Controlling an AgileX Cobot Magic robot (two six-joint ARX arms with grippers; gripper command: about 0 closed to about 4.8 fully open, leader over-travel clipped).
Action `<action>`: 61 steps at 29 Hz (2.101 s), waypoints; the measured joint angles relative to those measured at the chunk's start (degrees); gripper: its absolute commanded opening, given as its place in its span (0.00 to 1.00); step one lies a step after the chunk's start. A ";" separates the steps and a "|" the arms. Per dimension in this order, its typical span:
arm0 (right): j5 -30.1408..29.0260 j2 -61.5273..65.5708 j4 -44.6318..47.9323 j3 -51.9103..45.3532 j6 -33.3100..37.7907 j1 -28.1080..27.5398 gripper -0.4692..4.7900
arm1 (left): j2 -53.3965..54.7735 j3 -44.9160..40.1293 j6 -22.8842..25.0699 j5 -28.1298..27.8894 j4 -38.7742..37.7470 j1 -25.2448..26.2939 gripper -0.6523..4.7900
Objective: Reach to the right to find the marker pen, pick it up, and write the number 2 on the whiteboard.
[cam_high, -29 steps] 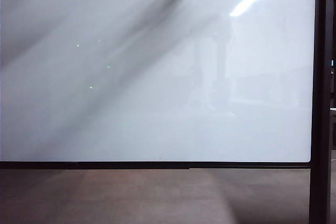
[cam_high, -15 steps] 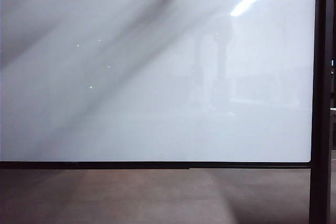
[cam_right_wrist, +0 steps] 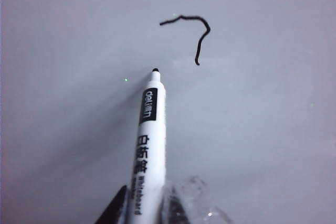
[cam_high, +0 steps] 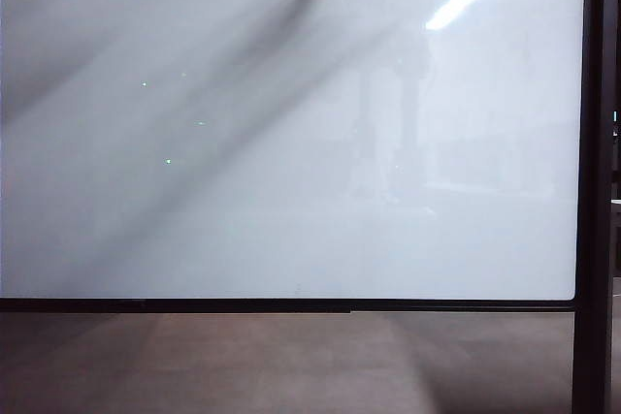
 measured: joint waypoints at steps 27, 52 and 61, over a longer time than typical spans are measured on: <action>2.32 0.68 2.67 -0.04 -0.02 0.00 0.16 | 0.00 -0.02 0.00 0.02 -0.02 0.00 0.11; 1.03 1.38 3.02 0.00 -0.02 -0.26 0.16 | -0.04 0.00 0.00 0.02 -0.02 0.00 0.11; 1.29 1.38 3.67 -0.02 -0.02 -0.24 0.16 | -0.04 0.00 0.00 0.02 0.00 0.00 0.11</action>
